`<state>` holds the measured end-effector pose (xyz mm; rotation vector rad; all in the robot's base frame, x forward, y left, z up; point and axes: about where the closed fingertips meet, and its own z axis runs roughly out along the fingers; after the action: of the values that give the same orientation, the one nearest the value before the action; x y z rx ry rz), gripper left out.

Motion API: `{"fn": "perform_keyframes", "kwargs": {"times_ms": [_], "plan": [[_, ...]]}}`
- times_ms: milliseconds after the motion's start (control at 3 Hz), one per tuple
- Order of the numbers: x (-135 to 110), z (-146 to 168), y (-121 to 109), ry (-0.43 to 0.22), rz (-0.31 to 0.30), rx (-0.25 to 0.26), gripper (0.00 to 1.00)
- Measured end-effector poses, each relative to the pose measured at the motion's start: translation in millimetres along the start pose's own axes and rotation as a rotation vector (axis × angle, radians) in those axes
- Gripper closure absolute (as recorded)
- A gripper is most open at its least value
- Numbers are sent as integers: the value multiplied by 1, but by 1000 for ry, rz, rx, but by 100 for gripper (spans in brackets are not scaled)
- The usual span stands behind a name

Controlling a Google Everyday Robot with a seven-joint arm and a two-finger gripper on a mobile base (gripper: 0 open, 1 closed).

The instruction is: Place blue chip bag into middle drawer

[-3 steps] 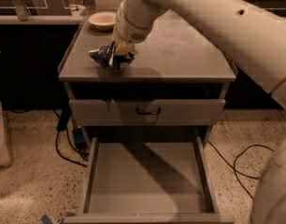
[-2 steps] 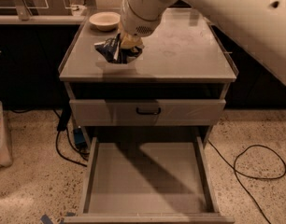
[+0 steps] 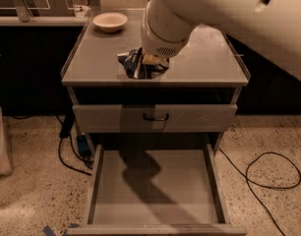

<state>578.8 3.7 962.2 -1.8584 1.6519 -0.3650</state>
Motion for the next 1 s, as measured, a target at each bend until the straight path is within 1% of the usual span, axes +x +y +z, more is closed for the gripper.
{"fn": "perform_keyframes", "kwargs": {"times_ms": [333, 667, 1000], "plan": [[27, 12, 32, 17, 41, 19, 100], [27, 12, 32, 17, 41, 19, 100], [28, 13, 38, -1, 35, 22, 100]]}}
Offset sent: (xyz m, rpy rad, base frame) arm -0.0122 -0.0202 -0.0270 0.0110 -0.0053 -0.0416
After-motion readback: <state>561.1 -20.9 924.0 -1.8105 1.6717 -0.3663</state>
